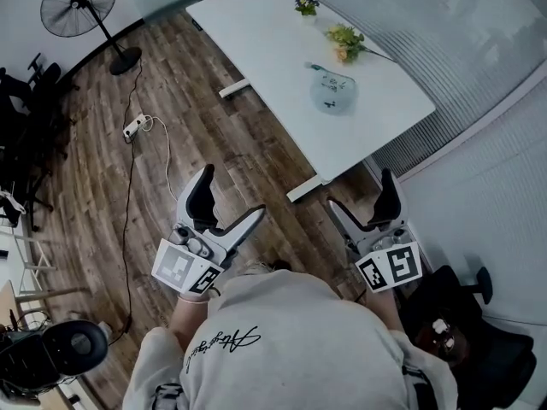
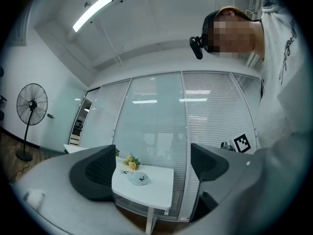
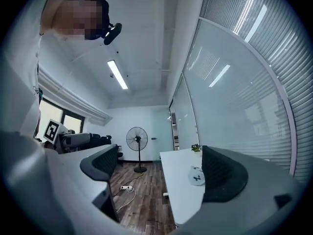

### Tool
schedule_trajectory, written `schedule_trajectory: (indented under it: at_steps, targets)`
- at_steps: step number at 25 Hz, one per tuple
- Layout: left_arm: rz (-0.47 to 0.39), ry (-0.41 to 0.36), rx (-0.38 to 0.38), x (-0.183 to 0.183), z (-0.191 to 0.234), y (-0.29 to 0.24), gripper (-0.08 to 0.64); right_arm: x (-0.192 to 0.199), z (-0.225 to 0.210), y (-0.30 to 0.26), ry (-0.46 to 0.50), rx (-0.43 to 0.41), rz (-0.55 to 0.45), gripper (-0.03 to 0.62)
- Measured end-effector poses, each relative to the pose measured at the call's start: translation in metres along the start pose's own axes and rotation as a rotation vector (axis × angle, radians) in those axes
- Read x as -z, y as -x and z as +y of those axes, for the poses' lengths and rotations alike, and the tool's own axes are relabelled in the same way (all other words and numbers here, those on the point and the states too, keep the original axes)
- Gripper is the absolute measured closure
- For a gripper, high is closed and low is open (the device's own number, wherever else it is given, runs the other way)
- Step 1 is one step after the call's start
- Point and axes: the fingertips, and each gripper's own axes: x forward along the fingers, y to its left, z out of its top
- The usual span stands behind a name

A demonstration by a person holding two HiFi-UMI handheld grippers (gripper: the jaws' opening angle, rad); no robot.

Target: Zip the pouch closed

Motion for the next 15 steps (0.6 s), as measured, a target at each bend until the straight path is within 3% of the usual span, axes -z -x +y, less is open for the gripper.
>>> schedule_trajectory:
  at_steps: [9,15]
  targets:
    - [-0.001,0.014,0.011,0.004,0.004,-0.017,0.100,0.008,-0.016,-0.009,-0.002,0.008,0.041,0.077]
    - [0.004,0.008,-0.029,0.005,0.015,-0.013,0.100,0.018,-0.014,-0.023,-0.008,-0.027,0.073,0.080]
